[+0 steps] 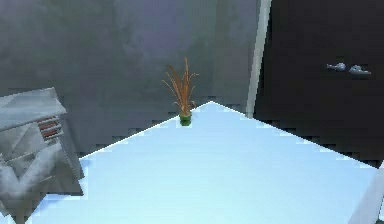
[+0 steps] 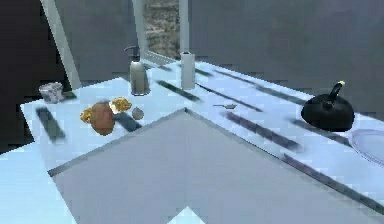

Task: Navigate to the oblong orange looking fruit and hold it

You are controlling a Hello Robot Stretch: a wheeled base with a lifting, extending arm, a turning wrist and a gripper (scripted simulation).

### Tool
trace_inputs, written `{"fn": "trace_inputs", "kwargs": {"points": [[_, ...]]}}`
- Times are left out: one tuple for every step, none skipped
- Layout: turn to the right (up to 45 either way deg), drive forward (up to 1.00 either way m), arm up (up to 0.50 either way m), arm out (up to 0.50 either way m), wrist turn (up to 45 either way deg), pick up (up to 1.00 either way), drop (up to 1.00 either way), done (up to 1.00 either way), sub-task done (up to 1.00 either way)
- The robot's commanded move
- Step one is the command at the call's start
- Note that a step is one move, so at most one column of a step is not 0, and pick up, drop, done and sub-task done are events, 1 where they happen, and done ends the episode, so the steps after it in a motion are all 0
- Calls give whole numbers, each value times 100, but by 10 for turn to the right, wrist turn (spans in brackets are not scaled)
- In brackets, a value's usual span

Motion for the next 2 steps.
{"fn": "trace_inputs", "kwargs": {"points": [[-210,0,0,0,0,0,0,0,0],[0,0,50,0,0,0,0,0,0]]}}
